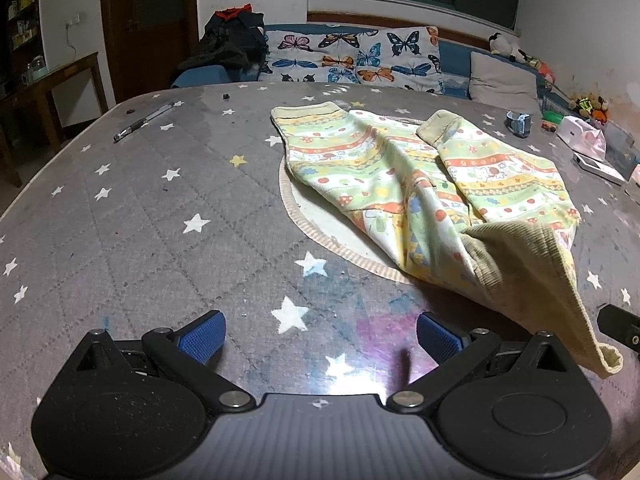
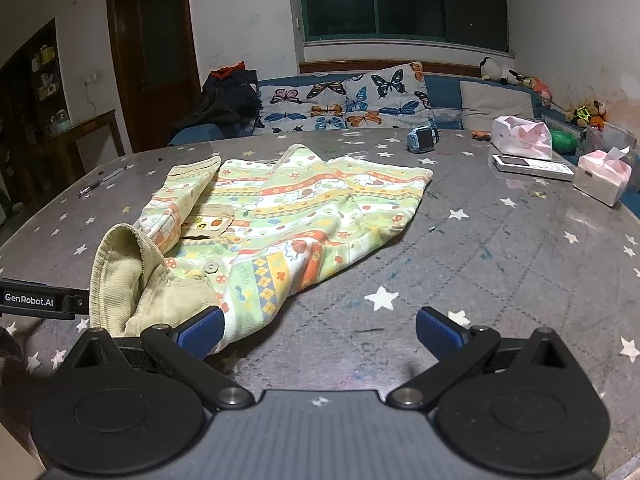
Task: Fold clothes
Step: 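Approach the striped shirt with both tools, fingers open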
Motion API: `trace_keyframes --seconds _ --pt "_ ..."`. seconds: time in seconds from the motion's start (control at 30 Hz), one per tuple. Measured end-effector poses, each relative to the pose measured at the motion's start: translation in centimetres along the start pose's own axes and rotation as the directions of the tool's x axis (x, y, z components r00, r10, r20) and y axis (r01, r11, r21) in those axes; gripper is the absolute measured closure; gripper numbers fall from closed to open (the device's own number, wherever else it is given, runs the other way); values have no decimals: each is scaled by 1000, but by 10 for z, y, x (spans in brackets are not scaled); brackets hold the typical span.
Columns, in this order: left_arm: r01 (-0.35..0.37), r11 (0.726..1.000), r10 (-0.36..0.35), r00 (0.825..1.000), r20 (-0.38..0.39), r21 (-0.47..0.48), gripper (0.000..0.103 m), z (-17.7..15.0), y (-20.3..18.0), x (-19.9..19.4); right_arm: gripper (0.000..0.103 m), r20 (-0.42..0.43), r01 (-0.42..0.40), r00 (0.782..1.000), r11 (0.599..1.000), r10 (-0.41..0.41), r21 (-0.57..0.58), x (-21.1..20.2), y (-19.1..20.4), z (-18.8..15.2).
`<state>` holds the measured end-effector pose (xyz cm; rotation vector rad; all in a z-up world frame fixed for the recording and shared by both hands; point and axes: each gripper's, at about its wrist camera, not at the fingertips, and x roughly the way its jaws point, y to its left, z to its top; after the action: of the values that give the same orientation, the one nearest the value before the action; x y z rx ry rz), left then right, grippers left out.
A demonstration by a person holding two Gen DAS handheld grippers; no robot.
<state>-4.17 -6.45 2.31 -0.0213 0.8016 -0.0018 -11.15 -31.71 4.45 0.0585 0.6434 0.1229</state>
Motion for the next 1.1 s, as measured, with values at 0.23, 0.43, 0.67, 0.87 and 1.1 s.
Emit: trace_keyframes --seconds 0.23,0.43,0.67,0.87,1.1 --pt "-4 1000 4 1000 2 -1 0 2 -1 -1 0 -2 3 1000 1000 -3 -5 2 4 2" --pt "-6 1000 6 1000 -7 10 0 2 -8 -1 0 -14 5 1000 1000 -5 -4 5 4 1" --pt "-2 1000 3 1000 -19 17 0 2 -12 2 0 -31 9 999 1000 -9 -8 8 8 -1" --pt "-5 1000 6 1000 -21 24 0 4 -14 3 0 -36 9 999 1000 -10 -10 11 8 0" --pt "-6 1000 7 1000 -21 26 0 7 -15 5 0 -38 11 999 1000 -11 -13 13 8 3"
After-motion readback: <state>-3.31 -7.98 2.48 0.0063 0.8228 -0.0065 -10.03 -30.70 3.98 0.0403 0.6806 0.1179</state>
